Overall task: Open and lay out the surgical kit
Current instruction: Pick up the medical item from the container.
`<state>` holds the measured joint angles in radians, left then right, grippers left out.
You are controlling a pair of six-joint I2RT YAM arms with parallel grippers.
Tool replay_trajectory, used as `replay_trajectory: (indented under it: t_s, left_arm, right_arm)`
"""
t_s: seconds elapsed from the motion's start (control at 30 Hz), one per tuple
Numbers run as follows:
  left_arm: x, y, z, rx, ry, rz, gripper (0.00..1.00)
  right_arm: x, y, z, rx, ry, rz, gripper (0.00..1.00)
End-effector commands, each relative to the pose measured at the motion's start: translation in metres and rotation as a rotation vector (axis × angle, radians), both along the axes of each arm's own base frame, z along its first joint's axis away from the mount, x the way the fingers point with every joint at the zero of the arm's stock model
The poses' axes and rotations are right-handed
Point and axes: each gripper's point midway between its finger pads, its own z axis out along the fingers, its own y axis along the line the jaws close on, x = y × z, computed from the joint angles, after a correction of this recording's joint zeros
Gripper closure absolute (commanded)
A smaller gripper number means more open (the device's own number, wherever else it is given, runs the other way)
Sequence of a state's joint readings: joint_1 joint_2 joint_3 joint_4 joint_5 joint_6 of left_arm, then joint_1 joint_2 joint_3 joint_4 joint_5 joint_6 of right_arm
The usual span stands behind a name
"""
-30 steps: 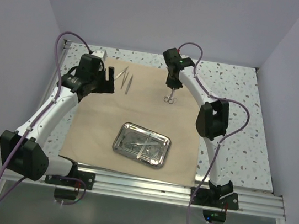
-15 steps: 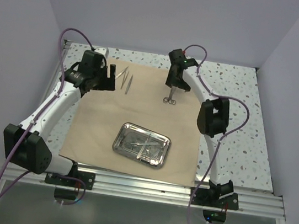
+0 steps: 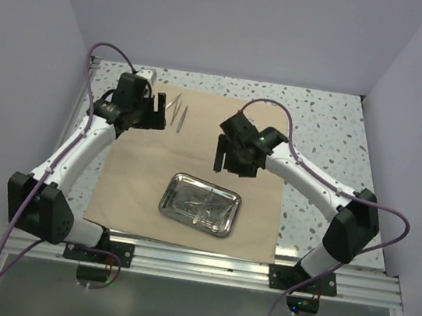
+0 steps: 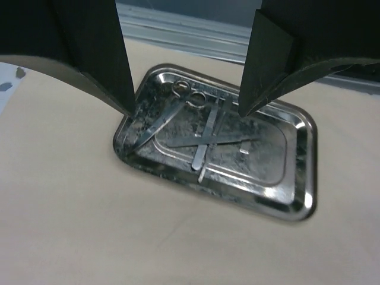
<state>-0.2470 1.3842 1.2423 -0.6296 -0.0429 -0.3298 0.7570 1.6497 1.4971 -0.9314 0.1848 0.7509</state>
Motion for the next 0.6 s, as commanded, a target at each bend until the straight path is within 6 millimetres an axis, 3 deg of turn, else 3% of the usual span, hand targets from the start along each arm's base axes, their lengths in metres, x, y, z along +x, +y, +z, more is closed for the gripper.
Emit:
replay_trajectory:
  t_s: [0.0, 0.2, 0.3, 0.57]
  left_arm:
    - [0.008, -0.015, 0.001, -0.061, -0.027, -0.045, 0.21]
    - [0.001, -0.025, -0.003, -0.106, -0.015, -0.077, 0.22]
    - [-0.002, -0.028, -0.003, -0.113, -0.019, -0.087, 0.22]
    - [-0.007, -0.026, 0.0, -0.11, -0.036, -0.084, 0.22]
  right_arm:
    - [-0.039, -0.002, -0.053, 0.01, 0.189, -0.097, 0.27]
    - [-0.063, -0.005, -0.075, 0.021, 0.238, -0.138, 0.3]
    - [-0.066, -0.004, -0.085, 0.016, 0.253, -0.146, 0.32]
    - [-0.061, 0.002, -0.091, 0.001, 0.237, -0.146, 0.35]
